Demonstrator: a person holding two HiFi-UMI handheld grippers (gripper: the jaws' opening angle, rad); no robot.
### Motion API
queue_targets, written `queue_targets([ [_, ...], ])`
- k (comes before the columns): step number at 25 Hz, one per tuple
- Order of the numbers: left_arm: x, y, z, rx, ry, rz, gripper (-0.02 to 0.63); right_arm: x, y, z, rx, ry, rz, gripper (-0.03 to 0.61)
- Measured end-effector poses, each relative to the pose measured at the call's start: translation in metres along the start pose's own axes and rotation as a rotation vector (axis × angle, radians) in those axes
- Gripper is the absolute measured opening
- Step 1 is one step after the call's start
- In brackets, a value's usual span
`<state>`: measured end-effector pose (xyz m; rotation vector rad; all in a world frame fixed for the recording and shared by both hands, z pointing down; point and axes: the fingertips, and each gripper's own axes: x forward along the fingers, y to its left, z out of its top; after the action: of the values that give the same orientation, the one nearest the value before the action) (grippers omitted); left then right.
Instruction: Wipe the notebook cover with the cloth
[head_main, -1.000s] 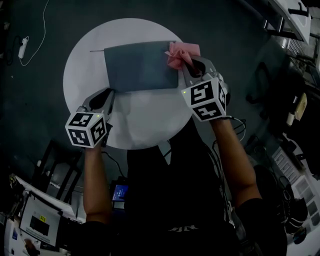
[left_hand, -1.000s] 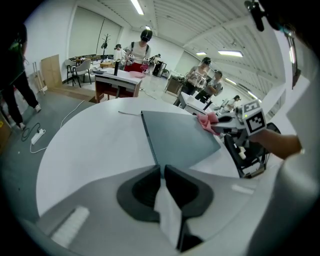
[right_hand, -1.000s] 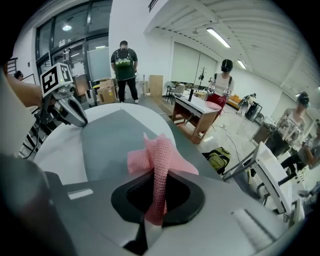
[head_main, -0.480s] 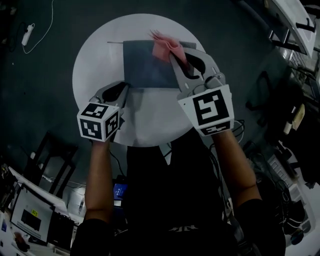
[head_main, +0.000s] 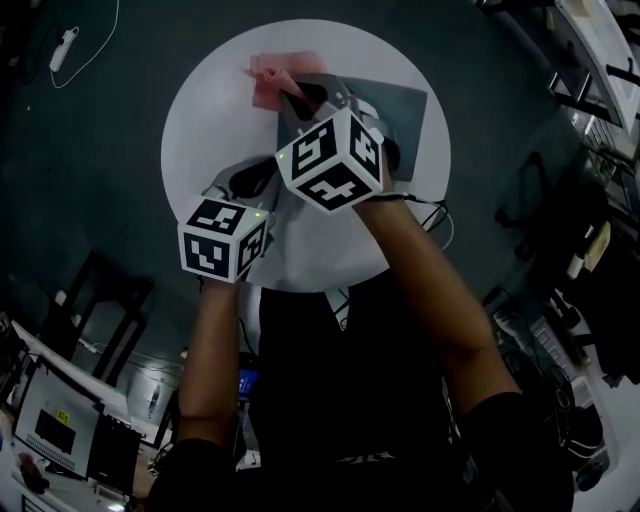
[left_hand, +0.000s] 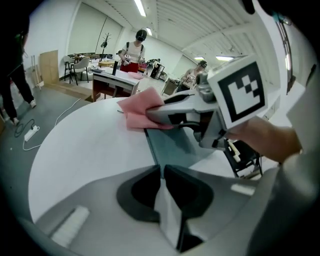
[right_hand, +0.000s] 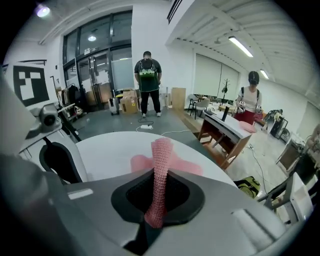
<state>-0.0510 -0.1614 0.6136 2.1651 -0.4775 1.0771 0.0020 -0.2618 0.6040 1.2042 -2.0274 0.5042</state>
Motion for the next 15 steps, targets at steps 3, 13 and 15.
queue_targets([
  [3, -0.002, 0.003, -0.001, 0.004, -0.005, -0.008, 0.026, 0.005, 0.003, 0.001, -0.046, 0.029, -0.014, 0.009],
  [13, -0.002, 0.004, 0.001, 0.029, 0.017, 0.017, 0.028, -0.015, -0.021, -0.023, -0.043, 0.034, -0.042, 0.009],
  [15, -0.001, 0.003, 0.001, 0.027, 0.021, 0.025, 0.028, -0.025, -0.031, -0.034, -0.031, 0.041, -0.057, 0.009],
])
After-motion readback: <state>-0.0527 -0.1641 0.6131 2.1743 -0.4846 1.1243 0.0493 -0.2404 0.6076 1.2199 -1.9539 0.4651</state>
